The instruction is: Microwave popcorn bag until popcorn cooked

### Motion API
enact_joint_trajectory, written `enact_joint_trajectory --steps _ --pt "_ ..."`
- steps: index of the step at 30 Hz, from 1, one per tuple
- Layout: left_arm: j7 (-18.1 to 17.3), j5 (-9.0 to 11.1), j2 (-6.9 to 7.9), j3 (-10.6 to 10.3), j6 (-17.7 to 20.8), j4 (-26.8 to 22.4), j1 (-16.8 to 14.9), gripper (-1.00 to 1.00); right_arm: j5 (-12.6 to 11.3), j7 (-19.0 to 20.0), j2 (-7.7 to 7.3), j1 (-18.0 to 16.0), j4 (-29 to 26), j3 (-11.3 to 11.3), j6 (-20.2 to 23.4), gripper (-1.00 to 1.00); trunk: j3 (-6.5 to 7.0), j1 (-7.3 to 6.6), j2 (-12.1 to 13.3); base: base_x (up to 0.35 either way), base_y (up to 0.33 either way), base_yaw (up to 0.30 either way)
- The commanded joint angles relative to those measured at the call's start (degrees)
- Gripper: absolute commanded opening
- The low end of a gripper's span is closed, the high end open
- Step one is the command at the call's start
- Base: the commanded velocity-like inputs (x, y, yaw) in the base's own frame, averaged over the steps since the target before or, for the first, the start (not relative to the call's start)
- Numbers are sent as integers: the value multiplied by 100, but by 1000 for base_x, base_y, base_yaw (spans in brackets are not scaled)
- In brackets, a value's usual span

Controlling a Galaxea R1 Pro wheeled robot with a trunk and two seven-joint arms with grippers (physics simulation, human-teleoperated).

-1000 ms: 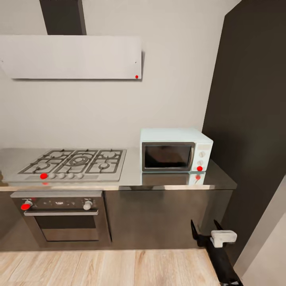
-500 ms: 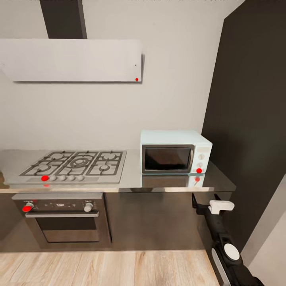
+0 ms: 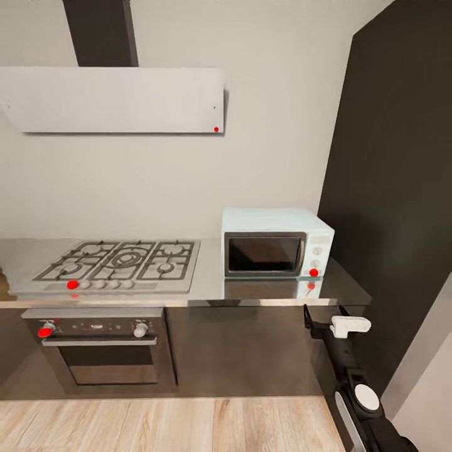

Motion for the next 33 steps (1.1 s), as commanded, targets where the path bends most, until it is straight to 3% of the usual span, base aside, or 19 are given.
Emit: enact_joint_trajectory --steps 1,20,29,33 --pt "7 1 -13 11 3 -3 -2 100 -2 -22 -3 -2 2 7 -14 100 11 -22 37 0 0 0" --pt "-10 1 -33 10 -21 -4 -2 100 -2 -4 -3 -2 2 7 -14 100 352 -440 799 0 0 0" --pt "-27 1 -32 -6 -68 5 -2 100 -2 1 -3 -3 2 7 -8 100 352 -440 799 3 0 0" --pt "-27 1 -33 -6 -72 5 -2 100 -2 0 -3 -4 2 7 96 100 352 -440 799 264 -43 0"
